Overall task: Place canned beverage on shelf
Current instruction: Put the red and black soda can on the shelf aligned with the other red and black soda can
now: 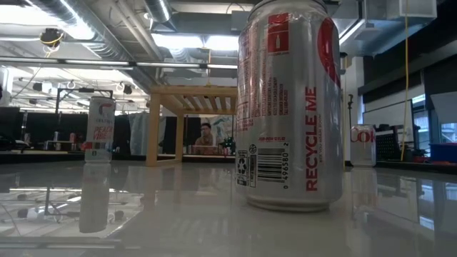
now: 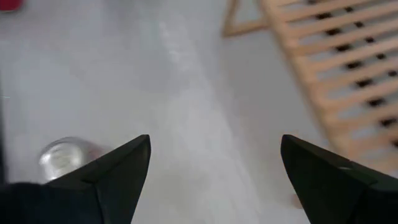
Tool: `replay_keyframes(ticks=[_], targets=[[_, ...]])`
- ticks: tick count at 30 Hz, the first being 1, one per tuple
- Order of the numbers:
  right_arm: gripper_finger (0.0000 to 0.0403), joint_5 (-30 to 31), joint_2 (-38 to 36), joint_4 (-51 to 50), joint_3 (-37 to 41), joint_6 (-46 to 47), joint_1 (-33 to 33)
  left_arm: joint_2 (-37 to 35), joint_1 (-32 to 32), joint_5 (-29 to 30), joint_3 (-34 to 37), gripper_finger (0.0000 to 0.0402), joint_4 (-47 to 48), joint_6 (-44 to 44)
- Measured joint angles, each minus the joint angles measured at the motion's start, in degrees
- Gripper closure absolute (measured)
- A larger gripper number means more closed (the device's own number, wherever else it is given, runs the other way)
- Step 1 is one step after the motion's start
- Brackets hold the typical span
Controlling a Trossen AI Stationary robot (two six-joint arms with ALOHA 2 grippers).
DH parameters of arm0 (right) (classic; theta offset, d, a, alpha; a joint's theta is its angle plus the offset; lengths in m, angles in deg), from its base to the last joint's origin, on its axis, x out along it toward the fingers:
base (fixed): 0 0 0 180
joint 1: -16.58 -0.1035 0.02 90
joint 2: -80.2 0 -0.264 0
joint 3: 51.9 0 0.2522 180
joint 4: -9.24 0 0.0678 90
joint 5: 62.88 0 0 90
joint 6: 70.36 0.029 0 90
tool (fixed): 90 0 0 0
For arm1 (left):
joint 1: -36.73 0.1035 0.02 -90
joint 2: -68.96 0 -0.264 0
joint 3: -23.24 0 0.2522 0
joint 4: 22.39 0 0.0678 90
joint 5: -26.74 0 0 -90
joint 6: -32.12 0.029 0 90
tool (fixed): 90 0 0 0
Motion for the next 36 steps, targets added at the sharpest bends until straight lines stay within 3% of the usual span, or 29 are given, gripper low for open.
replay_keyframes(ticks=[4, 7, 11, 18, 20, 26, 32, 36], targets=[[0.0054, -0.13, 0.00, 6.99, 4.65, 0.13, -3.67, 8.23, -6.75, 4.62, -7.52, 0.0223, 6.03, -4.27], [0.0054, -0.56, 0.00, 11.43, 7.00, -0.09, -6.30, 12.35, -10.66, 3.70, -11.11, 0.0223, 3.64, -8.28], [0.0054, -0.48, 0.00, 16.55, 8.55, -0.88, -9.34, 16.33, -13.82, 2.61, -13.54, 0.0223, -7.63, -11.42], [0.0054, 0.09, 0.00, 18.12, 8.54, -1.34, -12.66, 19.14, -14.91, 1.92, -14.07, 0.0223, -32.58, -7.91], [0.0054, 0.11, 0.00, 18.14, 8.54, -1.35, -12.99, 19.21, -14.89, 1.96, -14.05, 0.0223, -35.83, -6.38], [0.0054, 0.03, 0.00, 18.12, 8.53, -1.37, -12.87, 18.95, -15.46, 1.31, -14.05, 0.0223, -37.12, -4.94], [0.0054, 0.11, 0.00, 18.05, 8.53, -2.85, -12.82, 19.17, -15.92, -1.12, -13.98, 0.0223, -32.57, -4.91], [0.0054, 1.02, 0.00, 18.07, 8.53, -2.86, -12.82, 19.07, -15.90, -0.99, -13.96, 0.0223, -36.15, -4.97]])
